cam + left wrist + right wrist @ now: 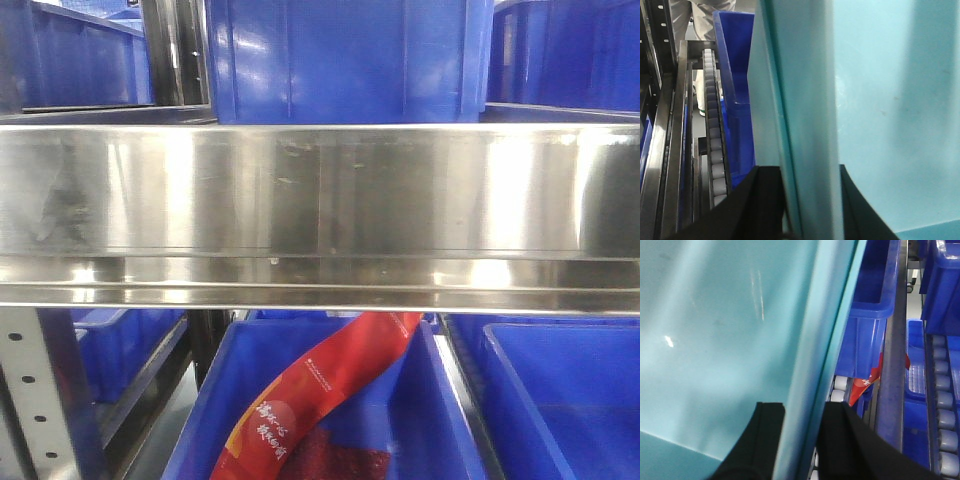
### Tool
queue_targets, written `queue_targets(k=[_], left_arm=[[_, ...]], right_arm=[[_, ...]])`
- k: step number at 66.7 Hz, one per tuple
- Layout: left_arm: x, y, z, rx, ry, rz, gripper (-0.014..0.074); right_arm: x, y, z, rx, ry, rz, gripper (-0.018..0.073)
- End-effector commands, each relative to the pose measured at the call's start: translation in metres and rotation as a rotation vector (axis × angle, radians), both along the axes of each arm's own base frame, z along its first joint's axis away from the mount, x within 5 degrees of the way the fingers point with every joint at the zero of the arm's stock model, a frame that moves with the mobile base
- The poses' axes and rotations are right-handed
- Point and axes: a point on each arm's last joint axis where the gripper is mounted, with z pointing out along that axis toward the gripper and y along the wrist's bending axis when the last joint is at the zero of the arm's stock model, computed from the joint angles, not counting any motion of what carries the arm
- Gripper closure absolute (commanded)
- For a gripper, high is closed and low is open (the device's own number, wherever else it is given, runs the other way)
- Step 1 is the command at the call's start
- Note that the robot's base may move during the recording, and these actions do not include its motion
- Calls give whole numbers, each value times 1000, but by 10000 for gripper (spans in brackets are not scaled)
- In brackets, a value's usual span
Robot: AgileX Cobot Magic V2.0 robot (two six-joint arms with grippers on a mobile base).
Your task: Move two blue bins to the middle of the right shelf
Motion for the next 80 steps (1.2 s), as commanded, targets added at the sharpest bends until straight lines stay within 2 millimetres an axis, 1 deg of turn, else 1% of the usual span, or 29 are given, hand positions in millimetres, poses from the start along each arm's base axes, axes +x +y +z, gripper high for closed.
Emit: queue_targets(k=[1,14,21,26,29,38,48,56,62,68,75,80], left_arm=[[-4,0,22,-82,-155,7,708],[-5,0,22,-82,-149,6,708],[-7,-2,16,-87,-69,-19,708],[-9,-4,7,-58,20,-40,708],[-11,-5,1,-38,75,-52,708],[-9,-6,-27,6,220,-62,708],[-2,-8,-69,33,345,-56,708],[2,-8,-91,37,378,-45,708],[4,-8,-102,41,393,-39,708],[4,-7,-105,52,399,-35,708],[4,-7,-105,54,403,-37,705],[3,-7,-106,59,415,-40,652]], right_arm=[[-6,-1,13,18,-78,12,713],[-5,0,16,44,-106,12,713],[-7,1,12,44,-58,28,713],[-9,1,7,21,0,38,713],[-10,1,2,4,41,44,713],[-9,1,-16,-36,133,48,713],[-3,3,-52,-69,242,46,713],[1,4,-79,-82,294,38,713],[3,4,-95,-88,319,32,713],[5,5,-103,-87,323,27,713],[5,4,-105,-89,322,25,713],[5,5,-104,-87,316,24,713]])
